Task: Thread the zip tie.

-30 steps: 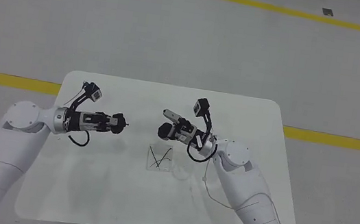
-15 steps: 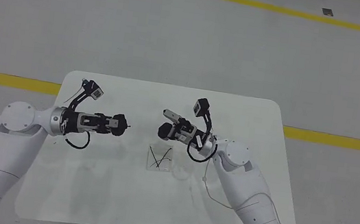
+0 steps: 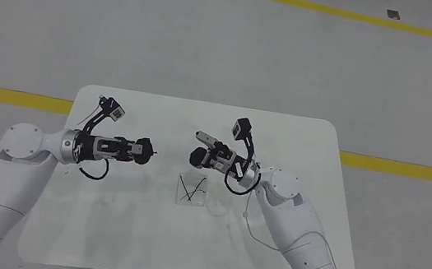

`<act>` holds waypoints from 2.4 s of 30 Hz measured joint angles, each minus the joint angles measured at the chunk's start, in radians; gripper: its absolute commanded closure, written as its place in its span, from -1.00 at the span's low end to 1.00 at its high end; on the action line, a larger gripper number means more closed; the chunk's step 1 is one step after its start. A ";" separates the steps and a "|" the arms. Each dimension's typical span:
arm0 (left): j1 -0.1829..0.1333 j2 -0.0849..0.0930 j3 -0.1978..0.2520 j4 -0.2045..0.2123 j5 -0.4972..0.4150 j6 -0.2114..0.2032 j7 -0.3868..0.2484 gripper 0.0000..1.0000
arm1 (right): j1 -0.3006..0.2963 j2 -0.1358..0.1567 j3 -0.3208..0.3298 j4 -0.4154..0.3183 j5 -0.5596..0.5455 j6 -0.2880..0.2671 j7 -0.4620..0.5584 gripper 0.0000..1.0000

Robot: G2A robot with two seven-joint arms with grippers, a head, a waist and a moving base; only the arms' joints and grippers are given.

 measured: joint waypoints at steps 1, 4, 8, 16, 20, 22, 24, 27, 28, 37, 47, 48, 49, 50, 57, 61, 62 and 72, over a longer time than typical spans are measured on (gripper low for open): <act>0.000 0.000 0.000 0.000 0.000 0.000 0.000 1.00 | 0.000 0.000 0.000 0.000 0.000 0.000 0.000 -1.00; 0.000 0.000 0.000 0.000 0.000 0.000 0.000 1.00 | 0.000 0.000 0.000 0.000 0.000 0.000 0.000 -1.00; 0.000 0.000 0.000 0.000 0.000 0.000 0.000 1.00 | 0.000 0.000 0.000 0.000 0.000 0.000 0.000 -1.00; 0.000 0.000 0.000 0.000 0.000 0.000 0.000 1.00 | -0.016 0.018 0.019 -0.073 -0.159 0.040 -0.023 -1.00; 0.000 0.000 0.000 0.000 0.000 0.000 0.000 1.00 | -0.027 0.037 0.036 -0.137 -0.304 0.110 -0.008 -1.00; 0.000 0.000 0.000 0.000 0.000 0.000 0.000 1.00 | -0.028 0.046 0.037 -0.171 -0.388 0.159 0.014 -1.00; 0.000 0.000 0.000 0.000 0.000 0.000 0.000 1.00 | -0.026 0.053 0.030 -0.197 -0.463 0.202 0.040 -1.00; 0.000 0.000 0.000 0.000 0.000 0.000 0.000 1.00 | -0.017 0.062 0.005 -0.234 -0.574 0.262 0.097 -1.00; 0.000 0.000 0.000 0.000 0.000 0.000 0.000 1.00 | -0.012 0.063 -0.006 -0.246 -0.606 0.280 0.117 -1.00; 0.000 0.000 0.000 0.000 0.000 0.000 0.000 1.00 | 0.023 0.064 -0.071 -0.256 -0.689 0.321 0.188 -1.00; 0.000 0.000 0.000 0.000 0.000 0.000 0.000 1.00 | 0.032 0.065 -0.083 -0.252 -0.702 0.314 0.203 -1.00; 0.000 0.000 0.000 0.000 0.000 0.000 0.000 1.00 | 0.031 0.065 -0.088 -0.254 -0.710 0.315 0.197 -1.00; 0.000 0.000 0.000 0.000 0.000 0.000 0.000 1.00 | 0.031 0.066 -0.097 -0.259 -0.731 0.321 0.190 -1.00; 0.000 0.000 0.000 0.000 0.000 0.000 0.000 1.00 | 0.033 0.066 -0.110 -0.266 -0.764 0.333 0.187 -1.00; 0.000 0.000 0.000 0.000 0.000 0.000 0.000 1.00 | 0.087 0.051 -0.219 -0.299 -0.932 0.434 0.206 -1.00; 0.000 0.000 0.000 0.000 0.000 0.000 0.000 1.00 | 0.134 0.034 -0.297 -0.287 -1.024 0.464 0.234 -1.00; 0.000 0.000 0.000 0.000 0.000 0.000 0.000 1.00 | 0.143 0.030 -0.311 -0.279 -1.044 0.464 0.243 -1.00; 0.000 0.000 0.000 0.000 0.000 0.000 0.000 1.00 | 0.172 -0.003 -0.343 -0.252 -1.128 0.463 0.297 -1.00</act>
